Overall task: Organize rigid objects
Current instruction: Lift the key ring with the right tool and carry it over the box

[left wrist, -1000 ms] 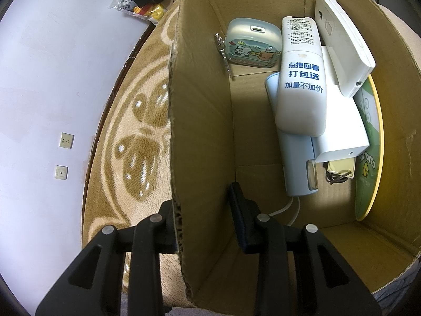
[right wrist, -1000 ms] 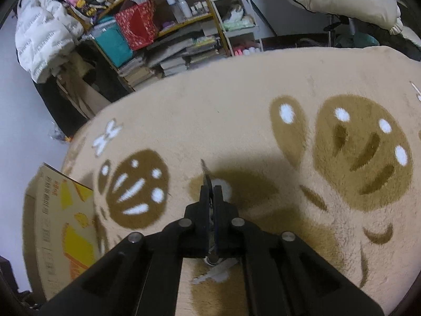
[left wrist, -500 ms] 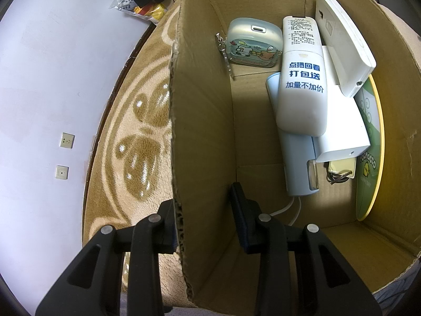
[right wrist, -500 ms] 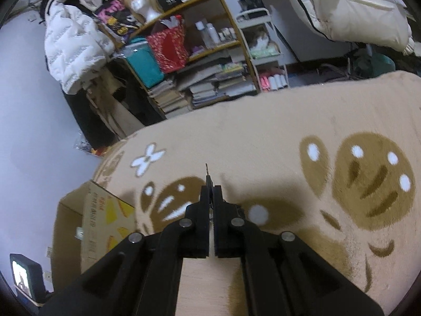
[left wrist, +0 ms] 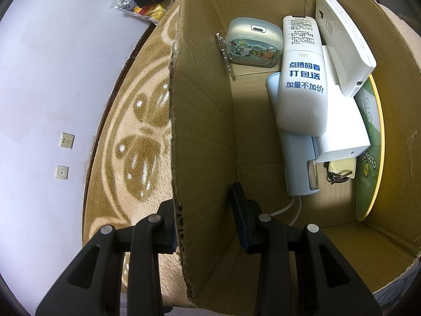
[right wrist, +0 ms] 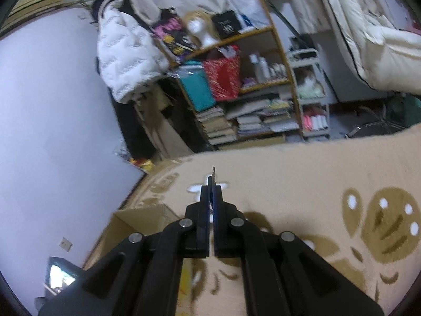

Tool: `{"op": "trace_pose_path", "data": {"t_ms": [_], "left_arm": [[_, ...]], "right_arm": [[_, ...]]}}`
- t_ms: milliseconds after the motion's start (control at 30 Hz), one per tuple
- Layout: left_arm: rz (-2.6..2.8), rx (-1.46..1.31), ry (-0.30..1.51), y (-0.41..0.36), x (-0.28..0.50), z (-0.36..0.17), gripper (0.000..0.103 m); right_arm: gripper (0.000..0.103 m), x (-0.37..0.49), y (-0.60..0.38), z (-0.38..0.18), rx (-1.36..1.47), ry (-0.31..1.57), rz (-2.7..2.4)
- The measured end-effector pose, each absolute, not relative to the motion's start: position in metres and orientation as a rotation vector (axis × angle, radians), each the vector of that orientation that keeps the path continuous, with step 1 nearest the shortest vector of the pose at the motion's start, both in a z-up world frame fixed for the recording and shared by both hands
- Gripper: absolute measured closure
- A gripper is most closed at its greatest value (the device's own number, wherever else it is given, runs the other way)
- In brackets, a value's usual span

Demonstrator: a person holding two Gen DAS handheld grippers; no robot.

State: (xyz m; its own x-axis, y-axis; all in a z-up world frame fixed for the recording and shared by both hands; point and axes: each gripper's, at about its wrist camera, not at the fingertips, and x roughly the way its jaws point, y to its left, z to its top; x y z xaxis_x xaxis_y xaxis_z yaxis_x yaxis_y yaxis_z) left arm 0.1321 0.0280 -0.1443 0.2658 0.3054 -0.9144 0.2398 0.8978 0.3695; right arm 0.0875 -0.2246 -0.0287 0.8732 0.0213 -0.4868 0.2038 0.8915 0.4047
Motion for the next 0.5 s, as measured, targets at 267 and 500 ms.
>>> {"op": "trace_pose_path", "data": {"t_ms": [267,500], "left_arm": [[0.05,0.485,1.316,0.032,0.132,-0.144,0.069],[0.051,0.486,1.315,0.032,0.132,-0.144,0.069]], "right_arm": [[0.1,0.086,-0.169,0.008,0.383,0.433,0.053],[0.1,0.092,-0.128,-0.003,0.316,0.489,0.132]]}}
